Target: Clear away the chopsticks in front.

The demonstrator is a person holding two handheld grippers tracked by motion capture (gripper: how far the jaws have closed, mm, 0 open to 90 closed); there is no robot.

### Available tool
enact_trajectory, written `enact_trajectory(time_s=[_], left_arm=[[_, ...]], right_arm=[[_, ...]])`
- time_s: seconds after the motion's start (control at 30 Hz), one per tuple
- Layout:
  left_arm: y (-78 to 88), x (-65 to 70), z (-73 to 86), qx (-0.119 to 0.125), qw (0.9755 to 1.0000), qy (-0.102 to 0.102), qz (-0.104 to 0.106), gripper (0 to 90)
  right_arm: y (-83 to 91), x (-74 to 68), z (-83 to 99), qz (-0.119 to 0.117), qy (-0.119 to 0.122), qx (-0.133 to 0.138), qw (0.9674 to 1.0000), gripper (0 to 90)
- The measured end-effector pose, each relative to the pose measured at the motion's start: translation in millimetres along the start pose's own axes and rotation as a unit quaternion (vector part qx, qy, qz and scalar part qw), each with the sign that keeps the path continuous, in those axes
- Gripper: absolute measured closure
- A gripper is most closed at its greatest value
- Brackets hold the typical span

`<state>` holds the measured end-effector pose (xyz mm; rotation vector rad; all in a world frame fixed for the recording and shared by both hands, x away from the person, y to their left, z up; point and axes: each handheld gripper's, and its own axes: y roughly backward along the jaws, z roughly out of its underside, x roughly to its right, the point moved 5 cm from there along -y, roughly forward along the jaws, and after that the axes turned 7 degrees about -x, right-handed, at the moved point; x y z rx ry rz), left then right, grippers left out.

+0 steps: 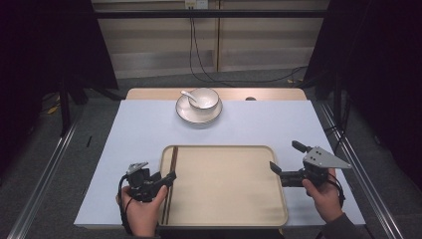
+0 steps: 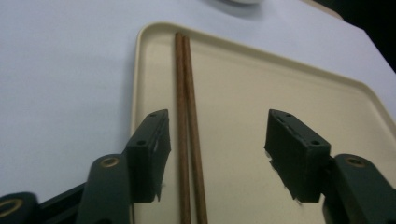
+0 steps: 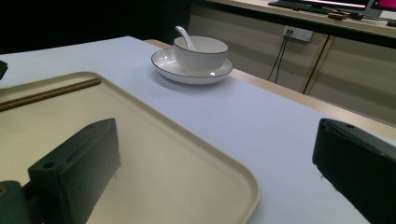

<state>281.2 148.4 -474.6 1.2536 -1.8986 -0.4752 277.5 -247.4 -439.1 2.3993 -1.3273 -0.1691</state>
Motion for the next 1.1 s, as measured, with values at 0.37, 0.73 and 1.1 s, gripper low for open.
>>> enact_trajectory(time_s=[0.37,0.73,1.1], left_arm=[[-4.5,2.8,-19.3,0.047,0.9938,-0.099,0.02,17.0],[4.2,7.9,-45.8,0.07,0.9888,-0.124,0.044,13.5],[12.8,2.6,-68.7,0.071,0.9868,-0.135,0.054,11.8]], right_arm=[[-0.2,-0.1,0.1,-0.001,0.0,-0.001,1.0,0.3],[0.6,1.0,0.2,0.0,0.001,-0.001,1.0,0.3],[-1.0,0.7,0.7,-0.001,0.001,-0.004,1.0,0.3]])
